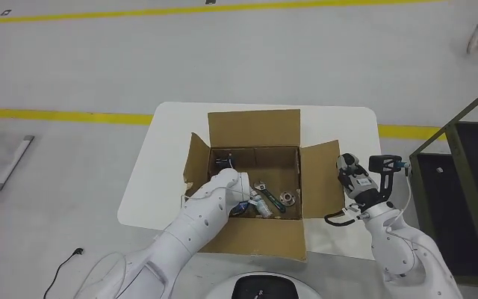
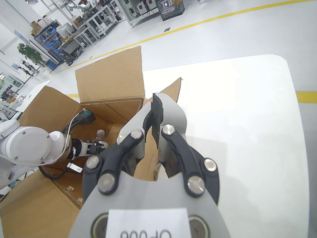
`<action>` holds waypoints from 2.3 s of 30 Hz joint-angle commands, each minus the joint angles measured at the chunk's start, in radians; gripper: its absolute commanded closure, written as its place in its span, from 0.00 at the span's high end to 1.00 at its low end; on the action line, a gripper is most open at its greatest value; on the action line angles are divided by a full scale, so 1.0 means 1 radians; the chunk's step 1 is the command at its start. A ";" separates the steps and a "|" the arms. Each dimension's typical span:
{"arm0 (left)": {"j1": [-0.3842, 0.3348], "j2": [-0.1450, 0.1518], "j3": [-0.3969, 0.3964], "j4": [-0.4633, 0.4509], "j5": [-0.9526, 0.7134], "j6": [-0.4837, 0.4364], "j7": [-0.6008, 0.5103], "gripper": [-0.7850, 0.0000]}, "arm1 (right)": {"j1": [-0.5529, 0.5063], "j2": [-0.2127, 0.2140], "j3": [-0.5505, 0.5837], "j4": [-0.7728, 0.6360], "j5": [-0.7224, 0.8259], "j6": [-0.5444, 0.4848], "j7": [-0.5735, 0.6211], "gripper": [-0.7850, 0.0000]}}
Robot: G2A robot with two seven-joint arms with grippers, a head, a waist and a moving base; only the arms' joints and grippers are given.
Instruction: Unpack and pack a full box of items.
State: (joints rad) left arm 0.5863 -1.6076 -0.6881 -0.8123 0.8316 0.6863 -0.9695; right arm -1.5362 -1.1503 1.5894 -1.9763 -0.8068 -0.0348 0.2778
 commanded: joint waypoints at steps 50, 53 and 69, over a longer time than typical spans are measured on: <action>0.127 0.076 -0.215 -0.601 0.196 -0.113 -0.277 0.00 | 0.042 0.014 0.036 0.044 0.150 -0.043 0.351 1.00; 0.129 0.076 -0.221 -0.615 0.194 -0.121 -0.285 0.00 | 0.044 0.013 0.027 0.050 0.174 -0.037 0.347 0.39; 0.129 0.076 -0.221 -0.615 0.194 -0.121 -0.285 0.00 | 0.047 0.012 0.020 0.058 0.198 -0.047 0.333 0.00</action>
State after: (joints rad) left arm 0.7149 -1.5312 -0.9088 -1.4276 1.0256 0.5650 -1.2550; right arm -1.4891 -1.1382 1.6099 -1.9186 -0.6088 -0.0819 0.6109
